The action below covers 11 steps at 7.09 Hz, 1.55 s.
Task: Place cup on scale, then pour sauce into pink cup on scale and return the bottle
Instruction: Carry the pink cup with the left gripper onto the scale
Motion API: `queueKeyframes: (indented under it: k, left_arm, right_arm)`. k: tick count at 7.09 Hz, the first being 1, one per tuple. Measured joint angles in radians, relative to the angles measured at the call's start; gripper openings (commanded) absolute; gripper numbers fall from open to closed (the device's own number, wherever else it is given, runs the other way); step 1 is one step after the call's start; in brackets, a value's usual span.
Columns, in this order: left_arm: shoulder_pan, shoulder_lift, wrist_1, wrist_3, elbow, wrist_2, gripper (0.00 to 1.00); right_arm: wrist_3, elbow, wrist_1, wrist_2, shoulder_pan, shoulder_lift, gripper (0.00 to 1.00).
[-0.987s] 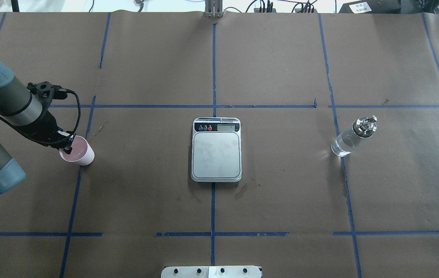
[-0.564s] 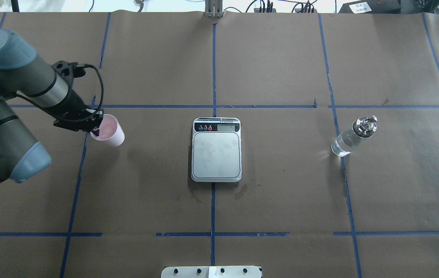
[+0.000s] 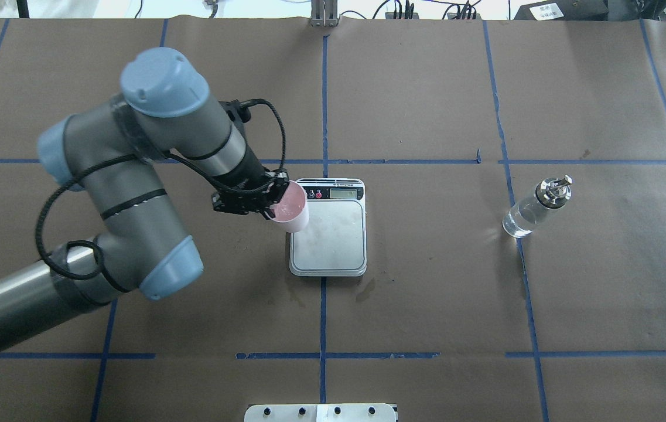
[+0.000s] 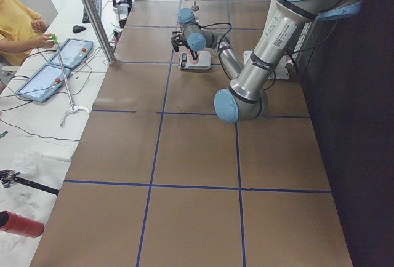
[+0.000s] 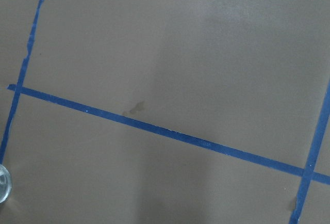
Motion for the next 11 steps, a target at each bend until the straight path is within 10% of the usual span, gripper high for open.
queueKeyframes:
  k: [8,11]
  left_arm:
    - [0.076,-0.079,-0.006,-0.031,0.079,0.122,0.00]
    - [0.077,-0.082,-0.011,-0.029,0.080,0.127,0.49]
  right_arm:
    - [0.006,0.010,0.010,0.006,-0.006,-0.006,1.00]
    - [0.006,0.022,0.009,0.013,-0.006,-0.019,1.00]
